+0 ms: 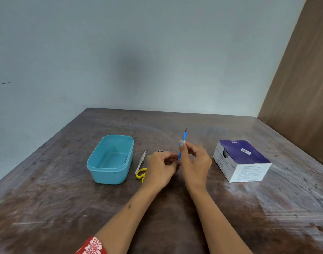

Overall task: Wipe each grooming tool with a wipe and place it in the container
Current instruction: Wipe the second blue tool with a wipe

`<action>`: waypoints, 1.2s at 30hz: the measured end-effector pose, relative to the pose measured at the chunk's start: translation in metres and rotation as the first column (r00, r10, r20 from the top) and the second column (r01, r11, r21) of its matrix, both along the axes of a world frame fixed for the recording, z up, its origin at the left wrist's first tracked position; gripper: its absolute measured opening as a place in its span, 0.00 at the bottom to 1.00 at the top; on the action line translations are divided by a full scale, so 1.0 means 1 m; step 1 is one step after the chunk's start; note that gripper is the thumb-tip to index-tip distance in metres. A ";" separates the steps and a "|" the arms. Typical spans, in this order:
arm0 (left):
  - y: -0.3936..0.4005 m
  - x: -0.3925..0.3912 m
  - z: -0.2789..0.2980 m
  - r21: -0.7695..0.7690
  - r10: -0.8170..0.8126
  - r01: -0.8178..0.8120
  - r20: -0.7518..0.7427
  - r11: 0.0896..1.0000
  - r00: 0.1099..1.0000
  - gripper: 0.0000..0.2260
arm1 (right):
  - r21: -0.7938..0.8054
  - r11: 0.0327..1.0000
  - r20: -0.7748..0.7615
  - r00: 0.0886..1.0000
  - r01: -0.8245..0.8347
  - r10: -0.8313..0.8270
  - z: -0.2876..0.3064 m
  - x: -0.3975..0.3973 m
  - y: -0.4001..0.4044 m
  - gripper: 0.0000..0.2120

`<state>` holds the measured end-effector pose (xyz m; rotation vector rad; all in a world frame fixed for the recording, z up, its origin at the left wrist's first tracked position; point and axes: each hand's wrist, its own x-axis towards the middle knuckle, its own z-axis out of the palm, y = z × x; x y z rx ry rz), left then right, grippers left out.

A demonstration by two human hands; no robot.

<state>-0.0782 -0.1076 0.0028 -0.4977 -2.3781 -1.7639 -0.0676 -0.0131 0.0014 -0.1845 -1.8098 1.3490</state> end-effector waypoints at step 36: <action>-0.002 0.002 0.007 -0.019 0.091 -0.095 -0.168 0.995 0.982 0.12 | -0.019 1.000 0.019 1.000 -0.024 0.025 0.002 0.002 0.000 0.01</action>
